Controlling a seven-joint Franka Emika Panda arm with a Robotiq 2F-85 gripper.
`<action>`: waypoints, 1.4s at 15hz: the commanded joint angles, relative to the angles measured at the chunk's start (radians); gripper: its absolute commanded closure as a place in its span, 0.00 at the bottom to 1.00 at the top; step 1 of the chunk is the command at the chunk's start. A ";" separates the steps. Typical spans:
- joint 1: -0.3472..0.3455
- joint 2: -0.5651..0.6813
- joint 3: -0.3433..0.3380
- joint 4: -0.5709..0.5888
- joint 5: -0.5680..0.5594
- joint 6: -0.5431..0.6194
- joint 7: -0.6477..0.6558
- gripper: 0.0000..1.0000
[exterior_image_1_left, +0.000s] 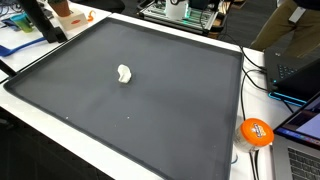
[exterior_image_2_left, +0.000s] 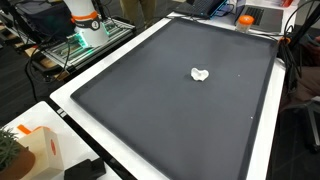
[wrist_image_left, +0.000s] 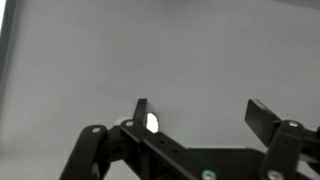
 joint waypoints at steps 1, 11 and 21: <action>-0.004 0.012 0.003 0.013 0.000 -0.006 -0.002 0.00; 0.041 0.430 -0.078 0.486 -0.113 -0.146 0.287 0.00; 0.025 0.652 -0.096 0.749 -0.079 -0.307 0.255 0.00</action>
